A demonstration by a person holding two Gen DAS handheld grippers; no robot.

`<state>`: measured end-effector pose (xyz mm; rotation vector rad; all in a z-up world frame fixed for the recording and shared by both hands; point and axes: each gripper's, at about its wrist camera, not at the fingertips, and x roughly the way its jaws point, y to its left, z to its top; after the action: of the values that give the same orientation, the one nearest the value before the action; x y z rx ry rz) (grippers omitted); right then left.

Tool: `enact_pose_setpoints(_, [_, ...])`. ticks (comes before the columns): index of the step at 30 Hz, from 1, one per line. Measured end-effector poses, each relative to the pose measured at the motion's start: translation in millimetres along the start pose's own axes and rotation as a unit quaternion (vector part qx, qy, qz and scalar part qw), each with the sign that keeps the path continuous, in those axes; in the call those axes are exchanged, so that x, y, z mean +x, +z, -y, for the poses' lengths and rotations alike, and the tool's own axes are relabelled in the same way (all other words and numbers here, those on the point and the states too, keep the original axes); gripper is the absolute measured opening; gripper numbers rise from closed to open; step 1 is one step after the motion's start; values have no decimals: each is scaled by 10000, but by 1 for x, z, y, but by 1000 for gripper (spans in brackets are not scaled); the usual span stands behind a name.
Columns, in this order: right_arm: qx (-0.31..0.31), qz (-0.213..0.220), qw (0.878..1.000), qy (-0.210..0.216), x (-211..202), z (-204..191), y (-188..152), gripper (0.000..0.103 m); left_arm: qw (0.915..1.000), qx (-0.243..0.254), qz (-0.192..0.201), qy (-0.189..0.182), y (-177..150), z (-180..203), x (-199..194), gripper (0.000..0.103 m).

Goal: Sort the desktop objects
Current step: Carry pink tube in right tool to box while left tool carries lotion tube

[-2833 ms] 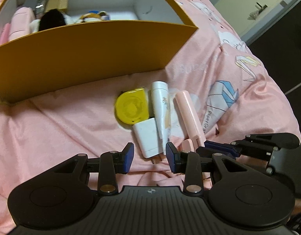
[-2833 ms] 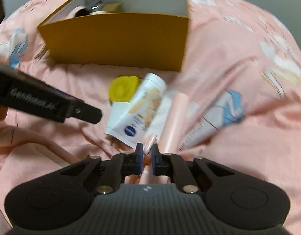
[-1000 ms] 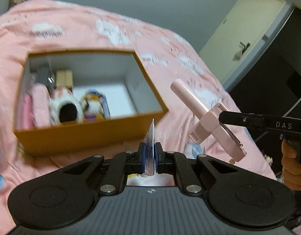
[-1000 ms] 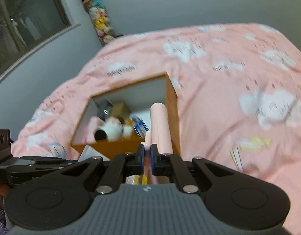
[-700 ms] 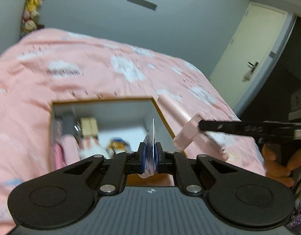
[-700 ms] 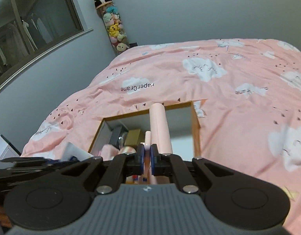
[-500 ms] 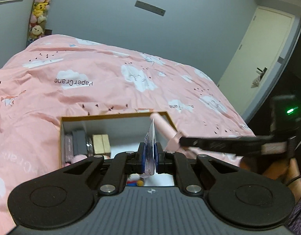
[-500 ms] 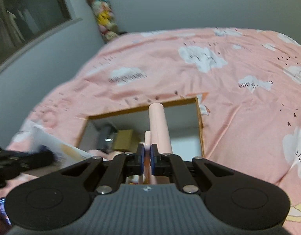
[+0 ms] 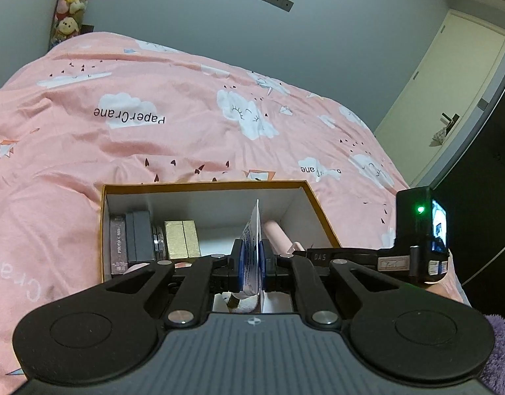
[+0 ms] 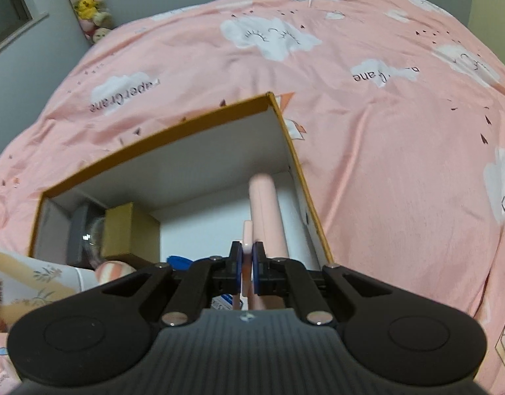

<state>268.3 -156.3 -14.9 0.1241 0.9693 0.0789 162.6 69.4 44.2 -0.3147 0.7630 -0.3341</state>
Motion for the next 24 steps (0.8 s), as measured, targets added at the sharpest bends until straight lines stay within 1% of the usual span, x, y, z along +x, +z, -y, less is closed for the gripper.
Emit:
enact_pose_setpoints(3, [-163,-109,9997,-146,6,-6,-2,6,10000,-17,-45,-43,-1,-3,3,10])
enact_pose_setpoints(6, [-346,-396,9982,-286,14,-11,-4,7,9999,-28,-92,-44,-3,-6,5,10])
enact_pose_setpoints(9, [-692,-509,9953,-444,16,-16,-3,8,9999,-57,-97,-58,-3,-10,6,10])
enact_pose_setpoints(13, [-1250,-896,9868,-500,21,-24,6,9,9999,-53,-84,-64,-3,-11,7,10])
enact_pose_setpoints(15, [-1676,-1112,9783,-497,24,-29,10,8,9999,-49,-80,-80,-3,-12,7,10])
enact_pose_setpoints(16, [-1869,-1137,9745,-499,24,-31,11,9,9999,-44,-83,-85,-2,-12,8,10])
enact_pose_setpoints(17, [-2109,-1122,9699,-474,23,-34,12,9,9999,-43,-85,-81,-2,-13,8,10])
enact_pose_setpoints(20, [-2854,-1090,9510,-487,20,-40,15,10,9999,-22,-93,-46,0,-12,11,10])
enact_pose_setpoints(21, [-3059,-1065,9454,-349,17,-42,16,10,9999,-14,-92,-42,1,-12,11,10])
enact_pose_setpoints(22, [-3329,-1068,9368,-156,14,-44,17,17,9999,-17,-91,-41,2,-13,12,10])
enact_pose_setpoints(23, [-3666,-1076,9241,36,10,-48,16,22,9999,-18,-94,-42,2,-13,13,10])
enact_pose_setpoints(24, [-4031,-1073,9086,220,6,-53,14,33,9999,-17,-97,-41,2,-13,12,10])
